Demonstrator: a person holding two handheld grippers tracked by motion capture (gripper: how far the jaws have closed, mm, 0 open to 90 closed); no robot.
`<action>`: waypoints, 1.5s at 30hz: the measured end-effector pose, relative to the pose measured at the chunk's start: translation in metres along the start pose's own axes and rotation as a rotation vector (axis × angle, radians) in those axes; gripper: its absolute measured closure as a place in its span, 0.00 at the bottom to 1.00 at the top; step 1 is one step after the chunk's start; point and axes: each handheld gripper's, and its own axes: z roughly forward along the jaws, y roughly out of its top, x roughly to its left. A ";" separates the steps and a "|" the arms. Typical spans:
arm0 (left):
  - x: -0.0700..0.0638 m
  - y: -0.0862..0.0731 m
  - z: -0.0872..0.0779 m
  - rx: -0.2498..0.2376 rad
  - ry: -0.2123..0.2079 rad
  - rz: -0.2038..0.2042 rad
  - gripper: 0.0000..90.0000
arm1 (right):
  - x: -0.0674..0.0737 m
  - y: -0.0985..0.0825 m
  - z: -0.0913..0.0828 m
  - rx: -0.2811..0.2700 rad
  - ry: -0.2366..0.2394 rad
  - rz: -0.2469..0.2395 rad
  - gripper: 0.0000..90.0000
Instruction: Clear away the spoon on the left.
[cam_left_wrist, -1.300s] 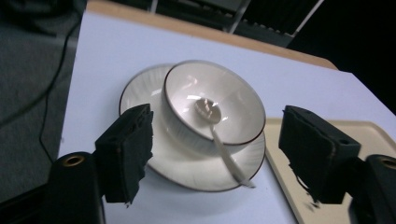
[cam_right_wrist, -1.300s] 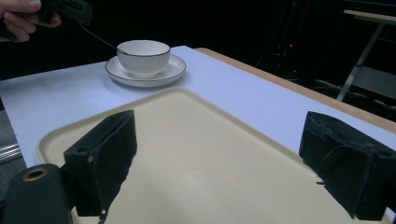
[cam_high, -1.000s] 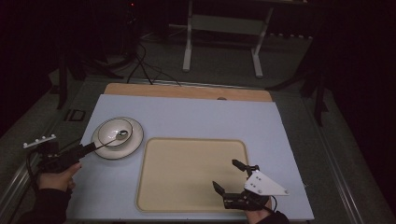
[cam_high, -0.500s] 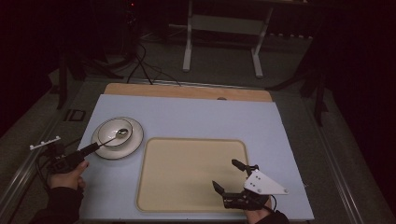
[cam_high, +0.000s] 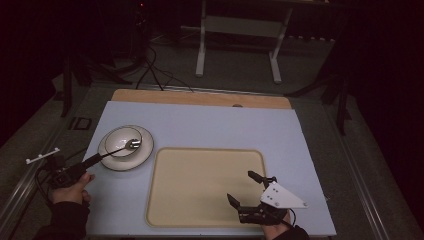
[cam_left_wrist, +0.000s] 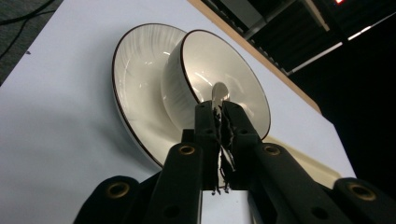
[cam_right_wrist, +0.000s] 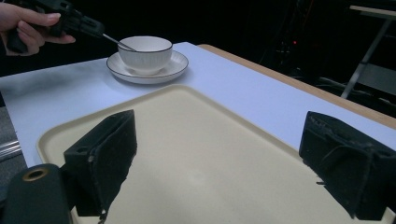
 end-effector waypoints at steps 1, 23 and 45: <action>0.000 0.001 -0.001 -0.004 0.001 0.004 0.98 | 0.000 0.000 0.000 0.000 0.000 0.000 0.13; -0.017 0.026 -0.028 -0.059 0.001 0.196 1.00 | -0.002 0.000 0.000 -0.008 -0.023 -0.015 0.13; -0.062 0.055 -0.058 0.006 -0.071 0.387 1.00 | -0.004 0.000 -0.002 -0.021 -0.038 -0.009 0.13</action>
